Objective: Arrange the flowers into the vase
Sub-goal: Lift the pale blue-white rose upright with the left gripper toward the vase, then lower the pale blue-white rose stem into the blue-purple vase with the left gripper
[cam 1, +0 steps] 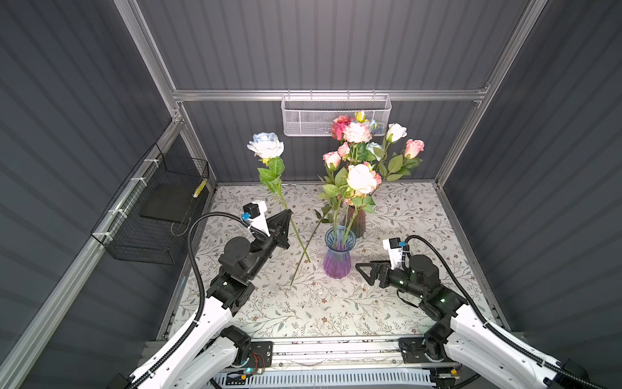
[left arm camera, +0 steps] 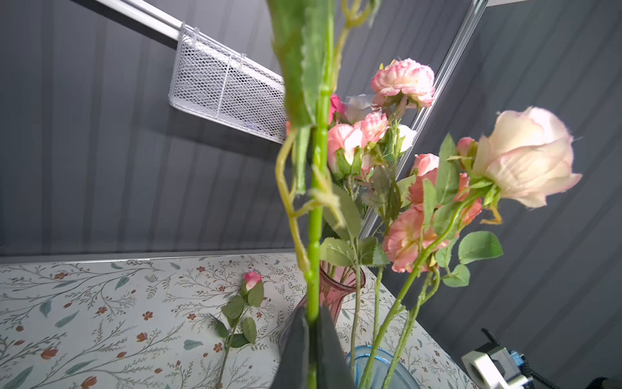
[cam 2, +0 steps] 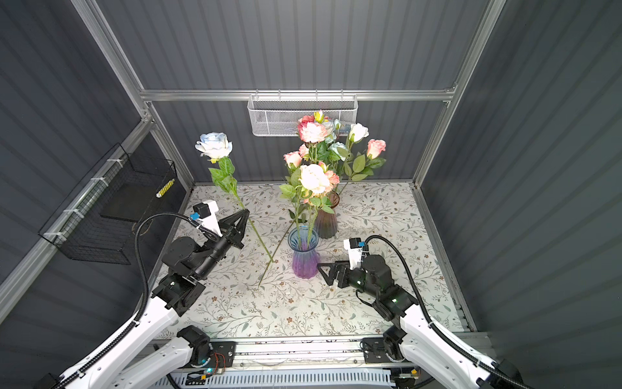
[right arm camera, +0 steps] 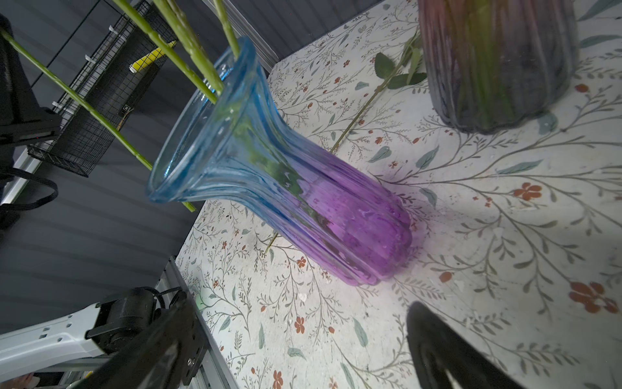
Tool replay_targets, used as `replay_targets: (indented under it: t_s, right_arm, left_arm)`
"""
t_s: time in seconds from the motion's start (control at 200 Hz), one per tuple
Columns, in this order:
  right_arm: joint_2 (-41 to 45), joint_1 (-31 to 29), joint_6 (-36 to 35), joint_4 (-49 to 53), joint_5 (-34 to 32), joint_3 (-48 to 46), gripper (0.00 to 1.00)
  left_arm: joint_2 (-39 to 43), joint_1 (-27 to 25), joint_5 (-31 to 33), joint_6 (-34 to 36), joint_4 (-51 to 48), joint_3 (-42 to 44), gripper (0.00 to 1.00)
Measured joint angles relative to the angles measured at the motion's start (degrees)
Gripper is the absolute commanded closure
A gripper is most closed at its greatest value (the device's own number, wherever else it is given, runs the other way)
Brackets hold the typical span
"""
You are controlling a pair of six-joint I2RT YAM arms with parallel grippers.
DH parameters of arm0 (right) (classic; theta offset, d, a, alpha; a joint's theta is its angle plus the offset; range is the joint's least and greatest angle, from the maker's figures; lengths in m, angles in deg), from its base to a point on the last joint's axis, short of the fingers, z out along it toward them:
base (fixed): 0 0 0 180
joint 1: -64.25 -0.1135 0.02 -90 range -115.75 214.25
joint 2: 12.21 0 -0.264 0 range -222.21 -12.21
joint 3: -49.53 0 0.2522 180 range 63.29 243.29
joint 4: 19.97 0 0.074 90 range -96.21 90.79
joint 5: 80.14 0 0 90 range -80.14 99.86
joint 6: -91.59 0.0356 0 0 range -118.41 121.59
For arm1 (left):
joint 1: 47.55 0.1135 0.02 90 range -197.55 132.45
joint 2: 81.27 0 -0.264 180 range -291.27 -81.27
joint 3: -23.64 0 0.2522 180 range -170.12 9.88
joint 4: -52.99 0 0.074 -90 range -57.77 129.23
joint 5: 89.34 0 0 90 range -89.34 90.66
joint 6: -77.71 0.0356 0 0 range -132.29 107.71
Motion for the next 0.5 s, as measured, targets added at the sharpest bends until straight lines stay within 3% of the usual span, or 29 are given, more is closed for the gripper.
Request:
replay_targets:
  t_s: [0.3, 0.5]
  right_arm:
    - [1.20, 0.00, -0.07, 1.18, -2.36, 0.00, 0.01]
    - [1.20, 0.00, -0.15, 1.33, -3.15, 0.00, 0.01]
  left_arm:
    - [-2.84, -0.39, -2.69, 0.35, 1.79, -5.11, 1.00]
    - [-6.97, -4.39, -3.72, 0.44, 6.08, -8.28, 1.00]
